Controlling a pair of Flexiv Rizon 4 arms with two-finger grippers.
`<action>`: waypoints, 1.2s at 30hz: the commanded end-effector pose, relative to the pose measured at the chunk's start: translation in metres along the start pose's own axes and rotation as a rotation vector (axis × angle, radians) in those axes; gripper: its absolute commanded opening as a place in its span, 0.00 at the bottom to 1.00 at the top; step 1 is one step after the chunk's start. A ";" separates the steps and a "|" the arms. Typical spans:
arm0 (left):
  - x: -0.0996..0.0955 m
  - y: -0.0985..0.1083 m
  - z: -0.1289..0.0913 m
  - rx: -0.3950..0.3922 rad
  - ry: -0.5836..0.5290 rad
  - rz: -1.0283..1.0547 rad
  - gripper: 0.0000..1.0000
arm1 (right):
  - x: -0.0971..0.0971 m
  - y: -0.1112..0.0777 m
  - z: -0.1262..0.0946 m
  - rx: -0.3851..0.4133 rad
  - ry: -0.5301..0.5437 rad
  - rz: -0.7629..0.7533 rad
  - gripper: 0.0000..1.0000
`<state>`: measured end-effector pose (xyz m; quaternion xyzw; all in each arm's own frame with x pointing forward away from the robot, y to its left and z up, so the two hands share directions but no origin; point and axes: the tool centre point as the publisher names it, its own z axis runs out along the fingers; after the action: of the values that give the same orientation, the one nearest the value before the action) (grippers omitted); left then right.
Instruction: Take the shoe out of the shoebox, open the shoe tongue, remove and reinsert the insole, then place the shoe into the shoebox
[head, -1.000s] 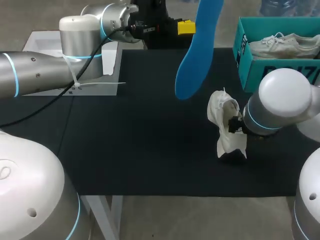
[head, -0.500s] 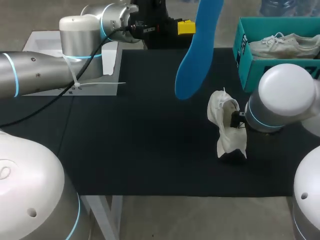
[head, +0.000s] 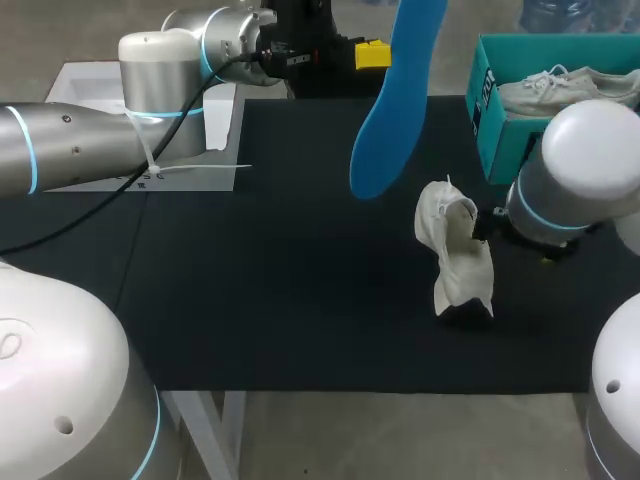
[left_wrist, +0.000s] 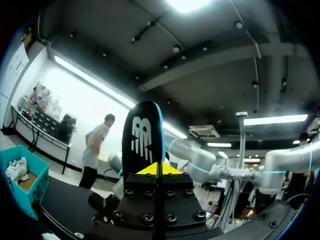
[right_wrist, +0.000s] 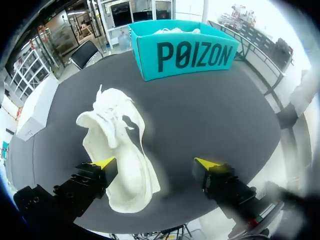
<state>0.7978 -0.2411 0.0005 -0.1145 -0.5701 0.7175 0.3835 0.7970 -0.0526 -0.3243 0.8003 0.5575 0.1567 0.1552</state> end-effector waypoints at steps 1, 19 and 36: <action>0.001 0.000 0.000 0.000 -0.001 0.000 0.00 | -0.036 0.014 0.012 0.332 0.516 0.288 1.00; 0.001 0.000 0.000 0.000 -0.001 0.000 0.00 | -0.039 0.028 -0.016 0.587 1.114 0.560 1.00; 0.001 0.000 0.000 0.000 -0.001 0.000 0.00 | -0.008 0.021 -0.038 0.652 1.266 0.560 1.00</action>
<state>0.7977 -0.2412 0.0005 -0.1146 -0.5701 0.7175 0.3836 0.7933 -0.0662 -0.2773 0.7561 0.4002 0.3562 -0.3758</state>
